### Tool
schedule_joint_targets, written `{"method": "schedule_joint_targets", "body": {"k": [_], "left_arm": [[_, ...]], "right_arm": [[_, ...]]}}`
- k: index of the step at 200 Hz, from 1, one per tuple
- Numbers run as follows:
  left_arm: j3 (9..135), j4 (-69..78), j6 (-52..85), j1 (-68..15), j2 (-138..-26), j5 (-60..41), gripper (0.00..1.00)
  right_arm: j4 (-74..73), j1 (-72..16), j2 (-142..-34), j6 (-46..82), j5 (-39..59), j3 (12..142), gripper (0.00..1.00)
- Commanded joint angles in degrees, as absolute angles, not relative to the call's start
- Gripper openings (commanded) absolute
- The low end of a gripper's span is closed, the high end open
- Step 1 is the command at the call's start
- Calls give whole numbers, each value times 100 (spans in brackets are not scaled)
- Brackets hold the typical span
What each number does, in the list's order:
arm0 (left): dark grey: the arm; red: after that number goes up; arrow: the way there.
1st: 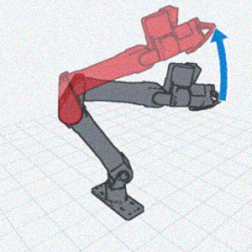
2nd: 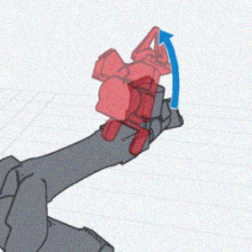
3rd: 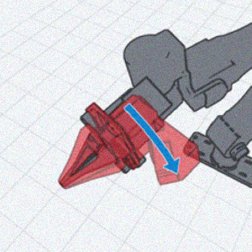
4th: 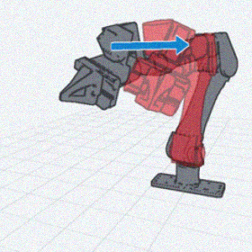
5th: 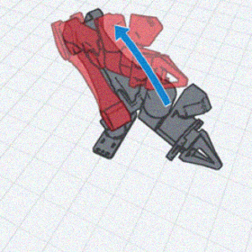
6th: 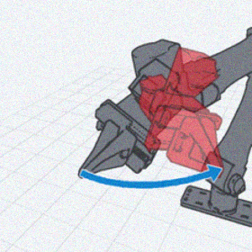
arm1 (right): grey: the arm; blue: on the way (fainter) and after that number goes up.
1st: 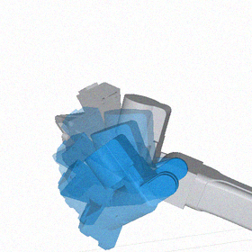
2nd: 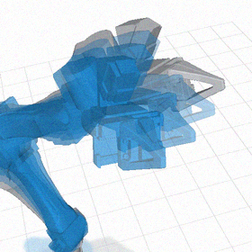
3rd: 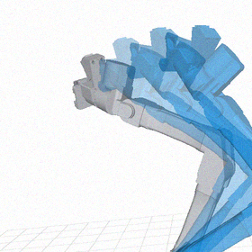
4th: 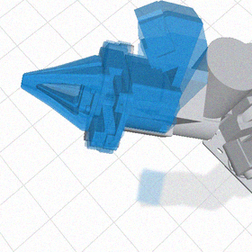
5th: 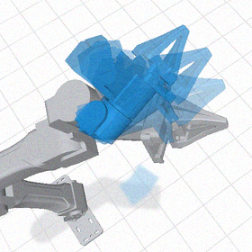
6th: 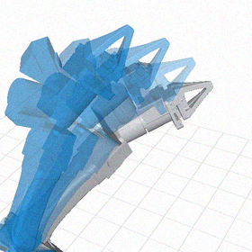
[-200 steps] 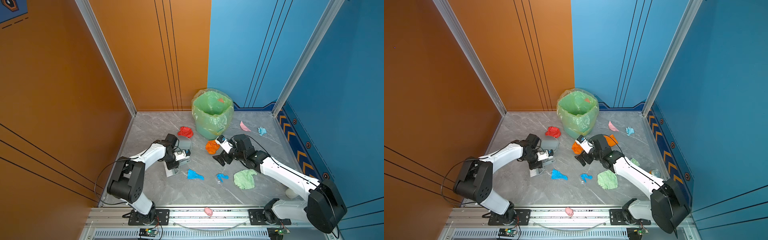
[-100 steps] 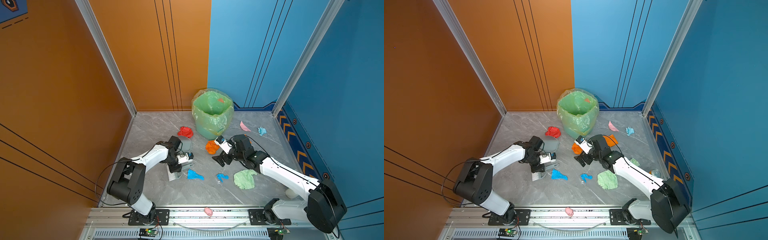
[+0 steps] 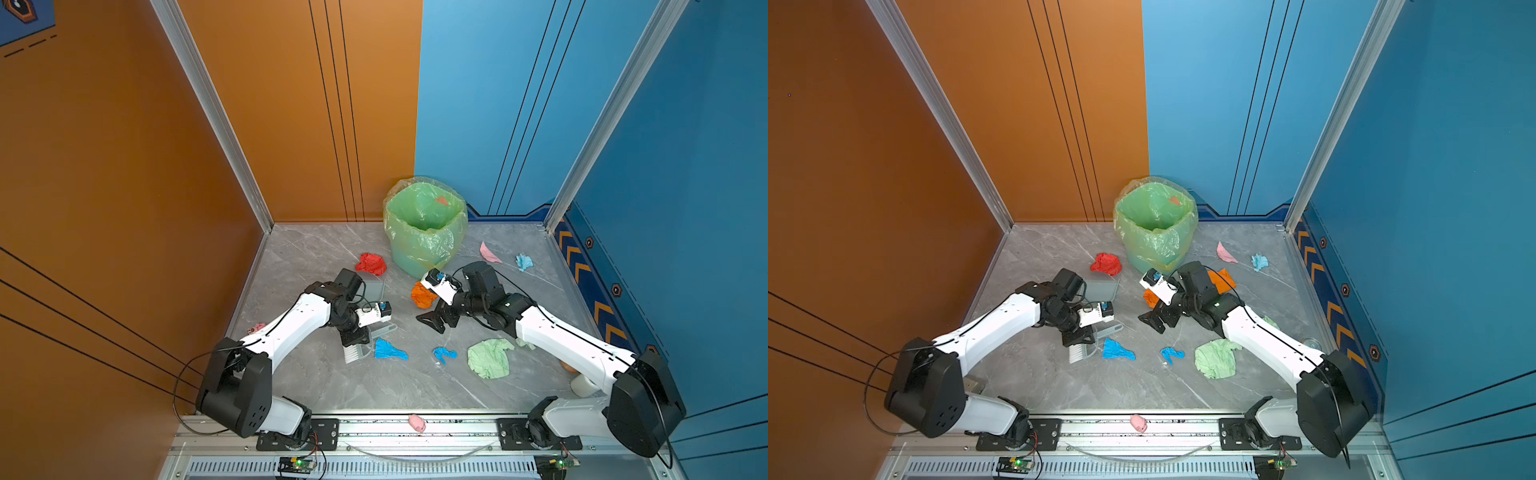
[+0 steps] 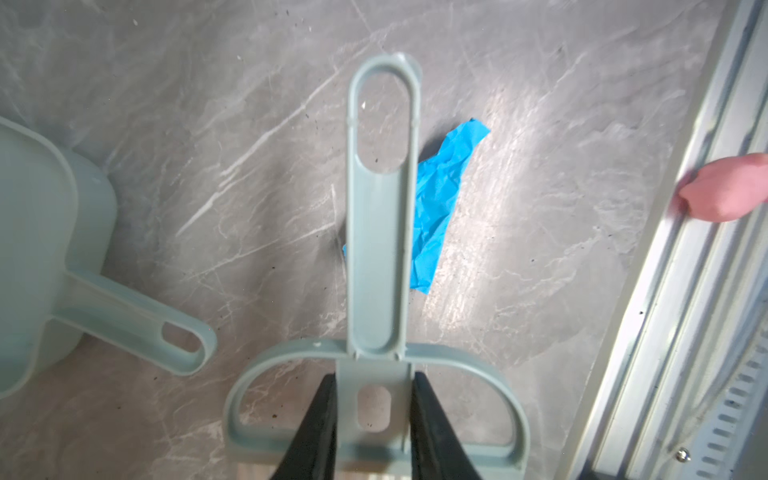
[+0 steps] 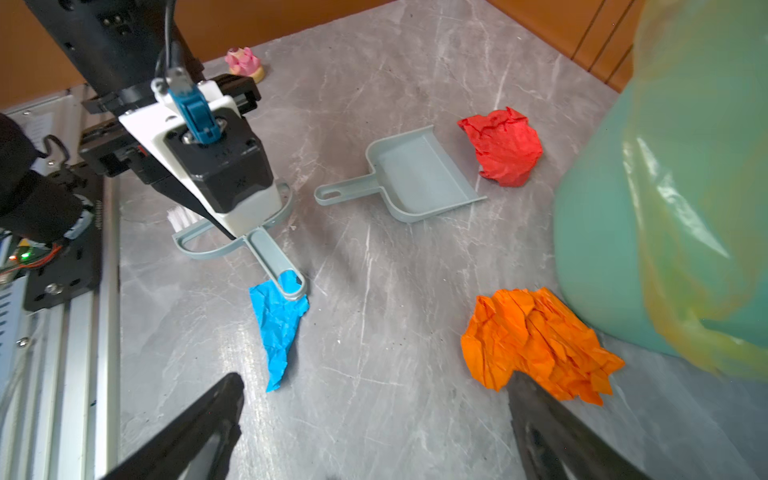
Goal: Sweep away the paper scraps from the table
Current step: 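Carry the brush toward the right gripper while the right gripper grasps its handle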
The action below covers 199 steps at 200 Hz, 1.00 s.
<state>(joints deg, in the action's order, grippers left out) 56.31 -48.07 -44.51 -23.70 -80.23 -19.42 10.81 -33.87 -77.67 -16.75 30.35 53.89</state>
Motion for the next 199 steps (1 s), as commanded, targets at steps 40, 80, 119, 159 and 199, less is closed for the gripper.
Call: {"method": "schedule_joint_targets", "body": {"k": [40, 80, 119, 159, 199], "left_arm": [[5862, -5014, -4654, -2414, -7328, -2923, 0], [6063, -5011, -4876, -2333, -7313, -3313, 0], [6209, -5013, -5112, -2228, -7410, -3650, 0], [6282, -5012, -5311, -2128, -7510, -4035, 0], [6307, -5018, -5377, -2092, -7646, -4200, 0]], "right_arm": [[1523, -3484, -7957, -1802, 4113, 5838, 100], [1494, -3624, -8061, -1809, 4358, 5986, 100], [1528, -3775, -8213, -1859, 4447, 6125, 100], [1357, -3932, -8265, -1881, 4394, 6170, 100], [1158, -4169, -8337, -1841, 4377, 6225, 100]]}}
